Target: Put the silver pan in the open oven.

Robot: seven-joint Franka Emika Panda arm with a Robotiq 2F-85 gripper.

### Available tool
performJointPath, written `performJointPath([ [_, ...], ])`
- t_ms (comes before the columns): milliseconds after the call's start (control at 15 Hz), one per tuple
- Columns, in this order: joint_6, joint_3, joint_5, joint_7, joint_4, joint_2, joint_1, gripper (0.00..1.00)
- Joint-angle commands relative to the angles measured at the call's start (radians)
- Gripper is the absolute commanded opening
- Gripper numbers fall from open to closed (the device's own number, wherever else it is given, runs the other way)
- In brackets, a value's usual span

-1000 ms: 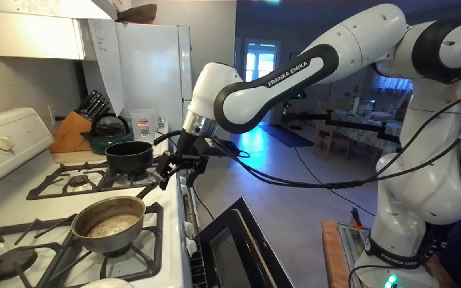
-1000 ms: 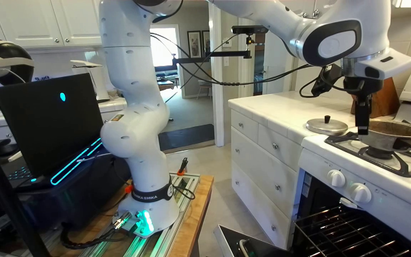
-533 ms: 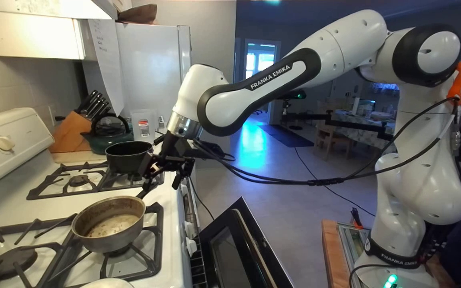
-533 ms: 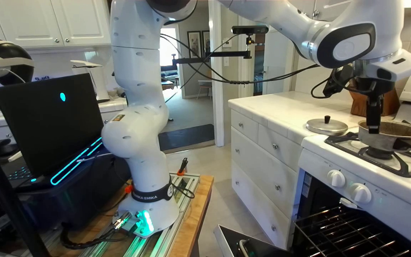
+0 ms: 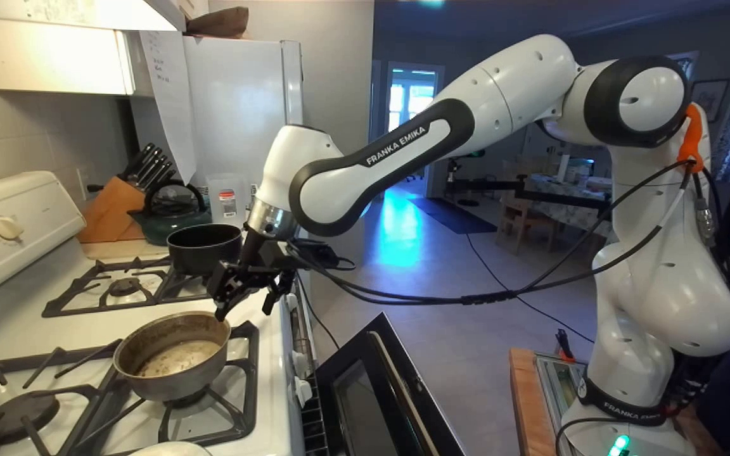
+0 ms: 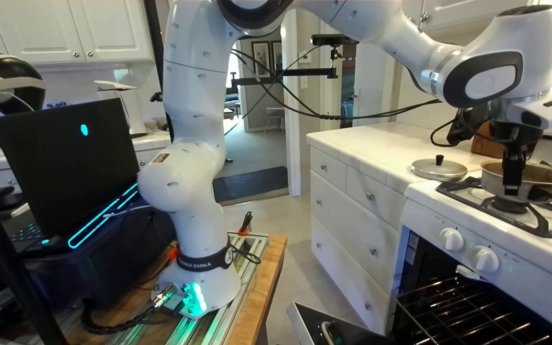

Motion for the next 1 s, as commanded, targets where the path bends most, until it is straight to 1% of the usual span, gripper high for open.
performJointPath([
  [0, -0.034, -0.029, -0.039, 0.034, 0.051, 0.048, 0.036, 1.0],
  [67, -0.036, -0.032, -0.04, 0.033, 0.057, 0.057, 0.041, 0.78],
  [133, -0.035, -0.034, -0.04, 0.032, 0.061, 0.065, 0.045, 0.74],
  [467, -0.035, -0.041, -0.04, 0.031, 0.074, 0.076, 0.062, 0.36],
  [533, -0.035, -0.042, -0.04, 0.031, 0.078, 0.075, 0.064, 0.31],
  [600, -0.032, -0.043, -0.041, 0.03, 0.079, 0.073, 0.066, 0.22],
  [733, -0.033, -0.045, -0.041, 0.03, 0.084, 0.072, 0.068, 0.1],
  [800, -0.037, -0.047, -0.043, 0.032, 0.088, 0.074, 0.068, 0.02],
  [933, -0.051, -0.051, -0.041, 0.033, 0.092, 0.077, 0.065, 0.0],
])
